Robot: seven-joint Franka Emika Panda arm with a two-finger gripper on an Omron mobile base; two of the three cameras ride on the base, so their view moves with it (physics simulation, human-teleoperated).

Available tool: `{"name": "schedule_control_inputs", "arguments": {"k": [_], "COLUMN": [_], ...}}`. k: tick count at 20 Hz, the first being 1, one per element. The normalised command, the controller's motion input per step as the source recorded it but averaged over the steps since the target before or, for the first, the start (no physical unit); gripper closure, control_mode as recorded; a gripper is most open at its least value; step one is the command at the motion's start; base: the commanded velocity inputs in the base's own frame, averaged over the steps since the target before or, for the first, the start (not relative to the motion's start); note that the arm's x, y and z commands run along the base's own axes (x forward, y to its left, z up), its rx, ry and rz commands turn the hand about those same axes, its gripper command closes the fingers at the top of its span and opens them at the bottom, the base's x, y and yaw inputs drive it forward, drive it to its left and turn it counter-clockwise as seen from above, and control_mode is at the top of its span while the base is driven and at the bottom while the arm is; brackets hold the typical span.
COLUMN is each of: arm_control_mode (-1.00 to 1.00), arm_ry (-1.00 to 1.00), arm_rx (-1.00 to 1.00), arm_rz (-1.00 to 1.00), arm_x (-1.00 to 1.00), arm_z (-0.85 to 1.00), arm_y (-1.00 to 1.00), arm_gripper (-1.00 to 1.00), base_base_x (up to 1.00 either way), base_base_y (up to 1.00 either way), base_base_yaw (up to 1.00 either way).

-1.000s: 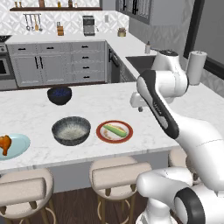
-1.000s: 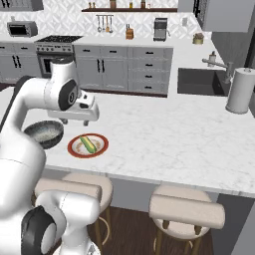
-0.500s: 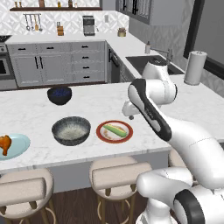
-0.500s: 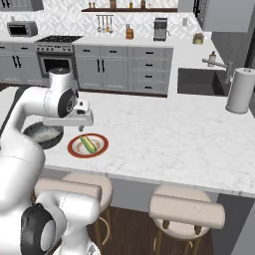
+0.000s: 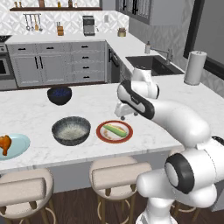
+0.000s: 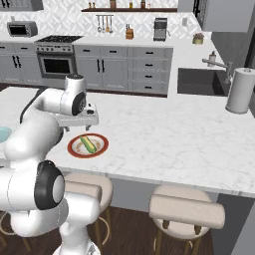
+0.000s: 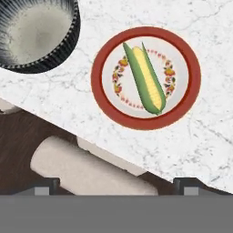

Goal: Pick the chicken drumstick and corn from their plates and place them in the bowl. Then put the bowl in the fridge.

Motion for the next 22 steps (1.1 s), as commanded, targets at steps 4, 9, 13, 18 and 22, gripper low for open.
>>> {"name": "schedule_control_inputs", "arguments": {"k": [4, 9, 13, 18, 22], "arm_control_mode": [-1.00, -1.00, -1.00, -1.00, -1.00], "arm_ry": [0.00, 0.00, 0.00, 0.00, 0.00], "arm_rx": [0.00, -0.02, -0.01, 0.00, 0.00], "arm_rz": [0.00, 0.00, 0.00, 0.03, 0.06], "arm_x": [0.81, 0.65, 0.53, 0.47, 0.18], "arm_z": [-0.70, -0.50, -0.58, -0.55, -0.47], "arm_y": [0.24, 0.07, 0.00, 0.00, 0.00], "arm_gripper": [-1.00, -1.00, -1.00, -1.00, -1.00], "base_base_x": [0.00, 0.00, 0.00, 0.00, 0.00], "base_base_y": [0.00, 0.00, 0.00, 0.00, 0.00], "base_base_yaw": [0.00, 0.00, 0.00, 0.00, 0.00]}}
